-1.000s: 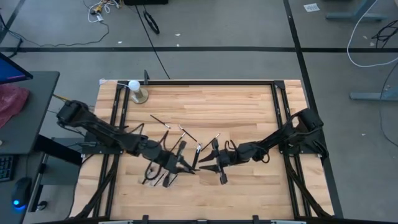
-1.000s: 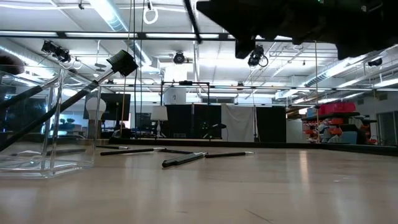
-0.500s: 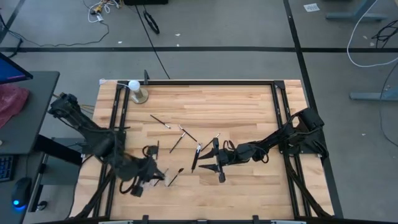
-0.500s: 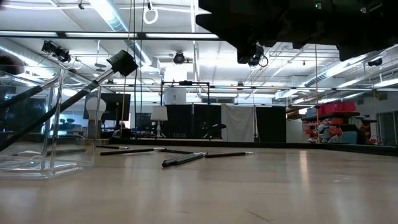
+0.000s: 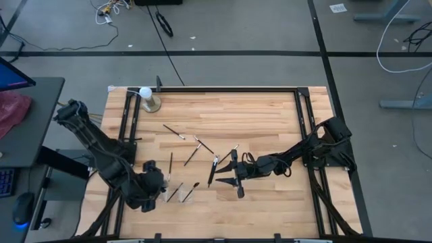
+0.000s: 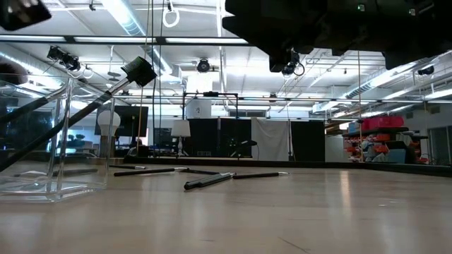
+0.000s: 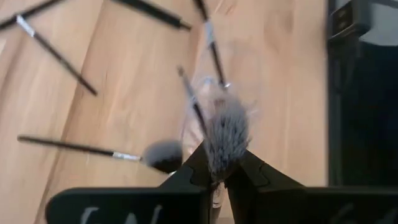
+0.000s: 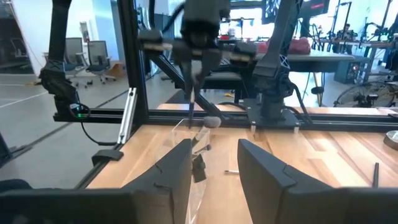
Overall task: Put items in baskets/containers
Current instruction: Put the black highlighter brush into the transparent organizer, then put the black eyeshadow brush into the transparent organizer
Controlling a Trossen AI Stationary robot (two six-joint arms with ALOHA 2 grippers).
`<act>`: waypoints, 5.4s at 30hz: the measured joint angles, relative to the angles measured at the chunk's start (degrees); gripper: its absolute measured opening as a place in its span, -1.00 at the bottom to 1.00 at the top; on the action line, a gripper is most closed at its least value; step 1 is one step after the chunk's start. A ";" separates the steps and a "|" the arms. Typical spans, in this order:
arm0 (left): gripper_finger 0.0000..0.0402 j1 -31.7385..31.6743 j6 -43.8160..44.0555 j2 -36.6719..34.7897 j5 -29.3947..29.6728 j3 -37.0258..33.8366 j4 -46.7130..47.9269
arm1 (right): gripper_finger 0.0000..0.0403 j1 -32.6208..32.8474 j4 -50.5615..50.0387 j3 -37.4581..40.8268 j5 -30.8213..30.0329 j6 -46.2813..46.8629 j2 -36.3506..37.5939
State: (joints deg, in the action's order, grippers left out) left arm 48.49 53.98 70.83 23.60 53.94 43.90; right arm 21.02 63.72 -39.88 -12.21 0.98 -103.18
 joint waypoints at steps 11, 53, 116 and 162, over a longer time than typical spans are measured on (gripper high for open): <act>-0.71 0.28 8.55 0.01 2.69 -4.21 -0.72 | -0.36 -0.44 0.11 0.00 0.00 -0.51 0.00; -0.12 -16.83 -8.18 0.07 28.03 -1.87 3.63 | 0.01 -8.39 -48.63 -0.02 -11.34 42.71 4.59; -0.12 -19.39 -8.12 13.68 37.67 -1.87 -8.35 | -0.95 -18.06 -58.14 -0.03 -5.27 43.59 3.65; -0.12 -19.44 -8.18 13.68 37.87 -1.87 -8.95 | -0.26 -10.45 -40.10 -0.28 -24.09 30.13 -9.96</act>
State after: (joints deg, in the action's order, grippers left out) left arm 29.05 45.80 84.51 61.48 52.07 34.95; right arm 10.56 23.62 -40.16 -36.29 31.11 -113.13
